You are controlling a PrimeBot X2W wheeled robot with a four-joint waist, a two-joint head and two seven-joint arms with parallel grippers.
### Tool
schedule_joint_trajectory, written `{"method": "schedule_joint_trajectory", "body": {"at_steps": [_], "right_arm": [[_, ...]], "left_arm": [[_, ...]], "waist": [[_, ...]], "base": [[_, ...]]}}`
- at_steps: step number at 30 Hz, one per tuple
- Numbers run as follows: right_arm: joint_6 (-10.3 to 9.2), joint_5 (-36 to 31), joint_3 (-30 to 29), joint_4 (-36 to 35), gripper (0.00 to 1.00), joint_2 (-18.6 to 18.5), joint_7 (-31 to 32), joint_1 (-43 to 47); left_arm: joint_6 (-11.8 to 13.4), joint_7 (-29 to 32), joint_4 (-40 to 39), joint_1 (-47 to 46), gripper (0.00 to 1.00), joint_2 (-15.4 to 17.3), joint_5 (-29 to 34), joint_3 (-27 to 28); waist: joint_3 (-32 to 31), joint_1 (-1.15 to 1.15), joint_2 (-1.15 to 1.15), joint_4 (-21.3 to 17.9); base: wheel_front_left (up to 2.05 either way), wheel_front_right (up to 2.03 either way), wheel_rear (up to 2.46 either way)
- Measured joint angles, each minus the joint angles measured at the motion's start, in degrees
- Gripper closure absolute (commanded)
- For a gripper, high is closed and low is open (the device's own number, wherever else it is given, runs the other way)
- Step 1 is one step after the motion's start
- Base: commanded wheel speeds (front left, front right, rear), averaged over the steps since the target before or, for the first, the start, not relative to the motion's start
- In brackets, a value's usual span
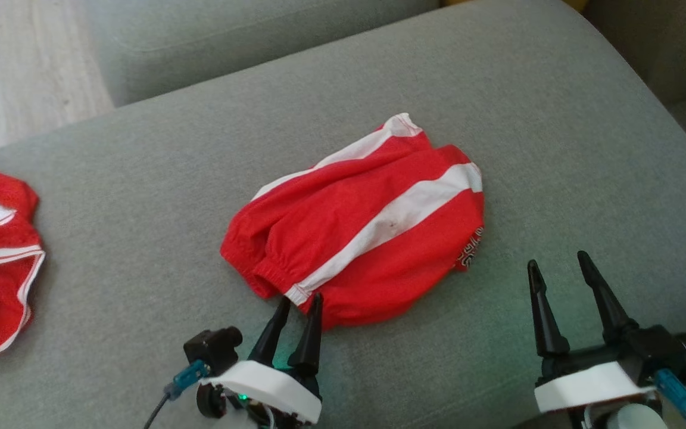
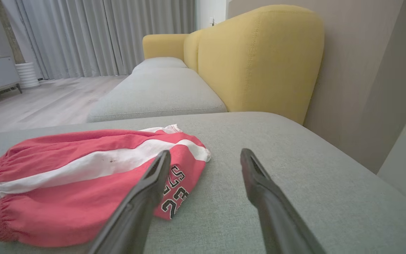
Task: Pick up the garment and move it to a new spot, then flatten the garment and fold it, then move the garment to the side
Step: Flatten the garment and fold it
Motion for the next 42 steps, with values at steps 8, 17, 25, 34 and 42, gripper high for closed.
{"method": "schedule_joint_trajectory", "body": {"at_steps": [8, 17, 25, 34, 42], "right_arm": [[0.00, 0.0, -0.1, -0.1, 0.00, 0.0, 0.0, 0.0], [0.00, 0.0, -0.2, 0.0, 0.00, 0.0, 0.0, 0.1], [0.00, 0.5, -0.6, 0.9, 0.00, 0.0, 0.0, 0.7], [0.00, 10.1, 1.5, 7.5, 0.00, 0.0, 0.0, 0.2], [0.00, 22.5, 10.7, 17.8, 0.00, -0.6, 0.0, -4.7]], "left_arm": [[0.0, 0.0, -2.7, -0.4, 1.00, 0.1, 1.3, 1.5], [-0.2, 0.0, -7.5, 0.6, 1.00, 3.1, 1.8, -2.3], [-0.4, 0.0, -10.2, 4.4, 1.00, 10.5, 7.2, 1.2], [-0.3, 0.0, -9.7, 3.0, 1.00, 14.9, 13.4, 5.7], [-0.1, 0.0, -8.3, 0.6, 1.00, 15.1, 16.5, 6.8]], "waist": [[1.5, 0.00, 0.00, -0.9], [1.2, 0.00, 0.00, 3.0], [0.0, -0.01, 0.00, 10.0], [-0.6, -0.01, 0.00, 16.8], [0.3, 0.00, 0.00, 19.4]], "base": [[0.00, 0.00, 0.00], [0.00, 0.00, 0.00], [0.00, 0.00, 0.00], [0.00, 0.00, 0.00], [0.00, 0.00, 0.00]]}}
